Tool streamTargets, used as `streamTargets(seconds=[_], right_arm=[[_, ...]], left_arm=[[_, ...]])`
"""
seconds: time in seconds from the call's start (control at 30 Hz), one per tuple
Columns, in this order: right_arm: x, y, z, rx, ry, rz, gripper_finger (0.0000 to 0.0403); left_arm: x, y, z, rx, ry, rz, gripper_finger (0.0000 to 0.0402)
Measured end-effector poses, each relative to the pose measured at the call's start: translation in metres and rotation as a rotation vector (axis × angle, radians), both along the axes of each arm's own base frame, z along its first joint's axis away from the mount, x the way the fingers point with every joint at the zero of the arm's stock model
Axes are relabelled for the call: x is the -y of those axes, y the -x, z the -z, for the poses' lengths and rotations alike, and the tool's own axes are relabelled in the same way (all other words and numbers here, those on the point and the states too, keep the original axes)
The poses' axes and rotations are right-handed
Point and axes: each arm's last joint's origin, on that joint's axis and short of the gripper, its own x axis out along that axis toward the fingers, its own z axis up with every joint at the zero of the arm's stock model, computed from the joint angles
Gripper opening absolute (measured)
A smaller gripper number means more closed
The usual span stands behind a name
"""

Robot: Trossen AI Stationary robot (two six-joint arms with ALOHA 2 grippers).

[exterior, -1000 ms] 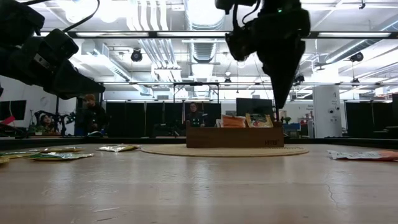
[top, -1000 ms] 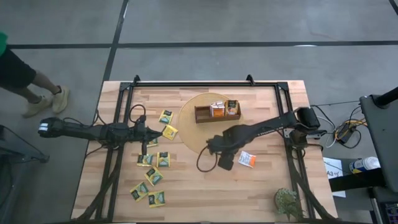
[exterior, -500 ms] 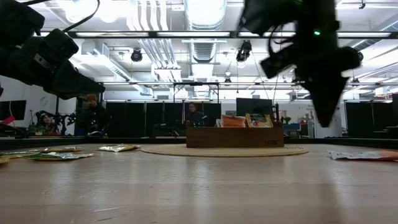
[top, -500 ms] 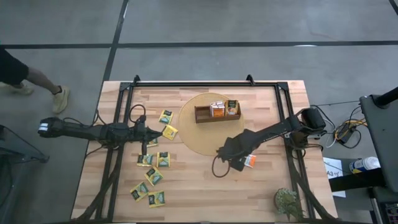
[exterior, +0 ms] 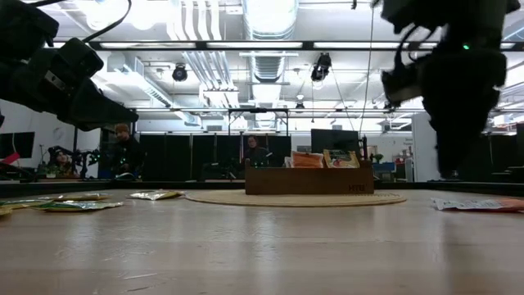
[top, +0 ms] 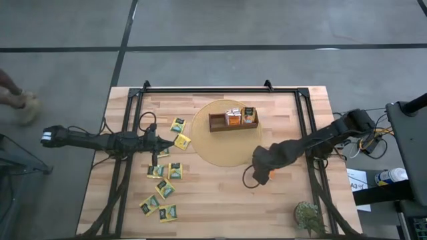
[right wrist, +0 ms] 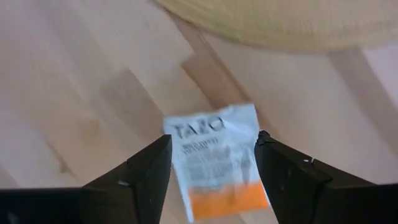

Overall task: Pick & Place Tea
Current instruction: Put the white tea bag into the middle section of the wooden organizer

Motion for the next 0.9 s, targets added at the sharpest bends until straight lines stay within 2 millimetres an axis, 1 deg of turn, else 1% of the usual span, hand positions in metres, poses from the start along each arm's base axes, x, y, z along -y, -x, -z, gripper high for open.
streamTargets(seconds=[0.07,0.17,0.3,0.47,0.57,0.67,0.73,0.9], right_arm=[[0.001,0.004,0.008,-0.032,-0.023,0.006,0.0224],[0.0,0.006,0.019,-0.046,-0.037,0.008,0.0224],[-0.003,-0.002,0.027,-0.011,-0.045,-0.008,0.0224],[-0.005,-0.008,0.047,-0.076,-0.013,-0.016,0.022],[-0.005,-0.011,0.056,-0.109,0.009,-0.041,0.0213],[-0.005,-0.011,0.057,-0.114,0.023,-0.034,0.0196],[-0.004,-0.011,0.054,-0.102,0.037,-0.008,0.0178],[-0.002,-0.01,0.044,-0.047,0.064,0.026,0.0112]], left_arm=[[0.0,0.0,0.0,0.0,0.0,0.0,0.0],[0.0,0.0,0.0,0.0,0.0,0.0,0.0],[0.0,0.0,0.0,0.0,0.0,0.0,0.0],[0.0,0.0,0.0,0.0,0.0,0.0,0.0],[0.0,0.0,0.0,0.0,0.0,0.0,0.0],[0.0,0.0,0.0,0.0,0.0,0.0,0.0],[0.0,0.0,0.0,0.0,0.0,0.0,0.0],[0.0,0.0,0.0,0.001,0.0,0.0,0.0]])
